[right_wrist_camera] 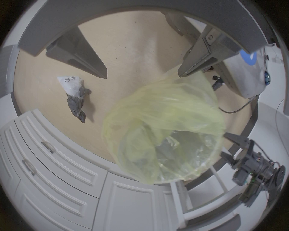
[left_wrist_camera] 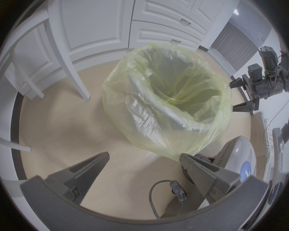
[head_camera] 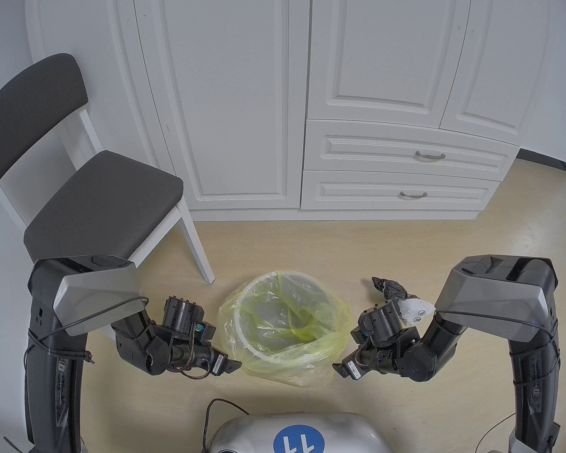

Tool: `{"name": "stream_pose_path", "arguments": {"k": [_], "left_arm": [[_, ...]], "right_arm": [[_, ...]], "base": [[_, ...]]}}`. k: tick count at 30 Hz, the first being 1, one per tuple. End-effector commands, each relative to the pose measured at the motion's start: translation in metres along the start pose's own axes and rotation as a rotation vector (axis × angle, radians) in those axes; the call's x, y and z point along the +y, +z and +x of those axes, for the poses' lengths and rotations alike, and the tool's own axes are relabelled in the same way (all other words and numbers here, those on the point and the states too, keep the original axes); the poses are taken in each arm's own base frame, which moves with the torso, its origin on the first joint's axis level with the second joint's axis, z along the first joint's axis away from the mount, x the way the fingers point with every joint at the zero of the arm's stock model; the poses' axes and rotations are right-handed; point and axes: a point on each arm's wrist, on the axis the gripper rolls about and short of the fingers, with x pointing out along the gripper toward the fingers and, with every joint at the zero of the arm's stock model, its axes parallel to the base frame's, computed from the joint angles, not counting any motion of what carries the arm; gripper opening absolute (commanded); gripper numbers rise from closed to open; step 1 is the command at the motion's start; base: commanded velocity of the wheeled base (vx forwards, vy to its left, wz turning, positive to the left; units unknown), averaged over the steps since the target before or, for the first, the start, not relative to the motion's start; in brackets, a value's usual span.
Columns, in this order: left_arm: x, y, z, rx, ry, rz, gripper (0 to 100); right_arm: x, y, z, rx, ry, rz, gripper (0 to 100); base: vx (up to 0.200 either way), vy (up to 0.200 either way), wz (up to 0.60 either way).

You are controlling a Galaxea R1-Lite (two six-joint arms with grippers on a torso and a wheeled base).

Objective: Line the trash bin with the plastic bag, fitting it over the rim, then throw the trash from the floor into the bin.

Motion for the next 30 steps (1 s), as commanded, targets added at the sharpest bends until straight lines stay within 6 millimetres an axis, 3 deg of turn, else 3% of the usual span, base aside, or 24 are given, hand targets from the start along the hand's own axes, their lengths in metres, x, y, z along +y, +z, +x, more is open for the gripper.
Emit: {"name": "stream_pose_path", "arguments": {"k": [1,6,11,16,20,30], "left_arm": [[0.009,0.006,0.011,0.041,0.036,-0.051,100],[0.023,0.027,0.021,0.044,0.137,-0.181,100],[0.025,0.031,0.023,0.027,0.185,-0.198,100],[0.027,0.034,0.024,0.013,0.246,-0.196,100],[0.024,0.027,0.016,0.04,0.235,-0.184,100],[0.015,0.039,-0.022,-0.02,0.139,-0.171,100]], "right_arm": [[-0.013,-0.006,0.026,0.043,-0.036,0.054,100],[-0.017,0.002,0.032,0.07,-0.042,0.132,100],[-0.022,0.003,0.027,0.066,-0.047,0.138,100],[-0.04,0.004,0.014,0.062,-0.063,0.132,100],[-0.049,0.005,0.002,0.044,-0.051,0.137,100],[-0.074,0.015,-0.046,-0.044,-0.023,0.18,100]], "base": [[0.0,0.0,0.0],[0.0,0.0,0.0],[0.0,0.0,0.0],[0.0,0.0,0.0],[0.0,0.0,0.0],[0.0,0.0,0.0]]}}
